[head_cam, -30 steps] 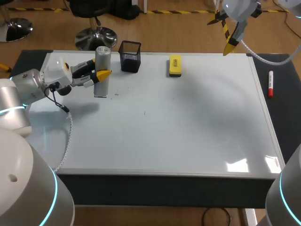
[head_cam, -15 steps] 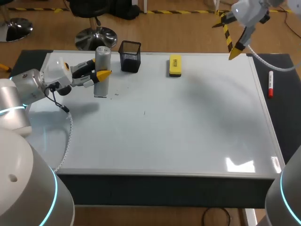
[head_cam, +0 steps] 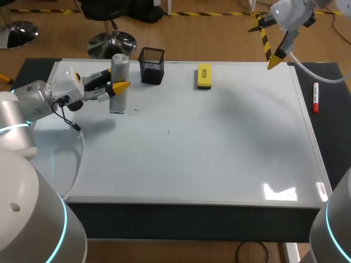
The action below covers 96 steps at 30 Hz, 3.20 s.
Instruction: Pick up the inspection probe, press it on each red-marked spot on the whiteboard one by one, put down the probe, pick up the eraser, and wipe off all the red marks.
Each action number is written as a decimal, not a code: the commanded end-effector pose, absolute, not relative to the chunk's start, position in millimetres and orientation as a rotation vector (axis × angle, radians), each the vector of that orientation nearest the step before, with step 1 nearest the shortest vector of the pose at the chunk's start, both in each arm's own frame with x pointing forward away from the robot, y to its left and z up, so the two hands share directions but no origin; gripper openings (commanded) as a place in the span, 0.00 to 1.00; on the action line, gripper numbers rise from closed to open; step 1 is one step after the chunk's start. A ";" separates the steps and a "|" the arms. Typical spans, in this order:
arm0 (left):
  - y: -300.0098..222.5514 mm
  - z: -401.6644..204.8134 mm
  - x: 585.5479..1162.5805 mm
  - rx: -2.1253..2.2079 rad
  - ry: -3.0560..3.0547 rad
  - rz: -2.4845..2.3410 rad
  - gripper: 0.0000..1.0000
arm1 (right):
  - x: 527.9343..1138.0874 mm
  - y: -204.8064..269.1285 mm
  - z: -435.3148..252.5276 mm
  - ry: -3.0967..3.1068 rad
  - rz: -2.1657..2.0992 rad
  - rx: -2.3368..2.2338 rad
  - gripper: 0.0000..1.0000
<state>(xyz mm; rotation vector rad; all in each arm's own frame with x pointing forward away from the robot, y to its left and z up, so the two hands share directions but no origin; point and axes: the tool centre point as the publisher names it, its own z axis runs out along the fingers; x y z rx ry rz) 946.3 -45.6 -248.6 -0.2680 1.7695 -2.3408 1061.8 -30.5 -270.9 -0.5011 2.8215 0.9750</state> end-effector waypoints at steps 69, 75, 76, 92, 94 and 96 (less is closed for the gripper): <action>-128.5 -178.2 1125.1 0.364 1.625 -2.689 0.00 | 1062.2 -30.9 -270.1 2.826 0.968 -0.504 1.00; -130.6 -188.0 1131.8 0.338 1.645 -2.695 0.00 | 1062.2 -30.9 -270.1 2.826 0.968 -0.504 1.00; -130.5 -189.0 1132.2 0.334 1.647 -2.696 0.00 | 1062.2 -30.9 -270.1 2.826 0.968 -0.504 1.00; -134.6 -212.7 1136.6 0.297 1.743 -2.649 0.00 | 1062.2 -30.9 -270.1 2.826 0.968 -0.504 1.00; -135.9 -214.1 1136.4 0.302 1.757 -2.633 0.00 | 1062.2 -30.9 -270.1 2.826 0.968 -0.504 1.00; -136.6 -215.4 1136.7 0.305 1.777 -2.611 0.00 | 1062.2 -30.9 -270.1 2.826 0.968 -0.504 1.00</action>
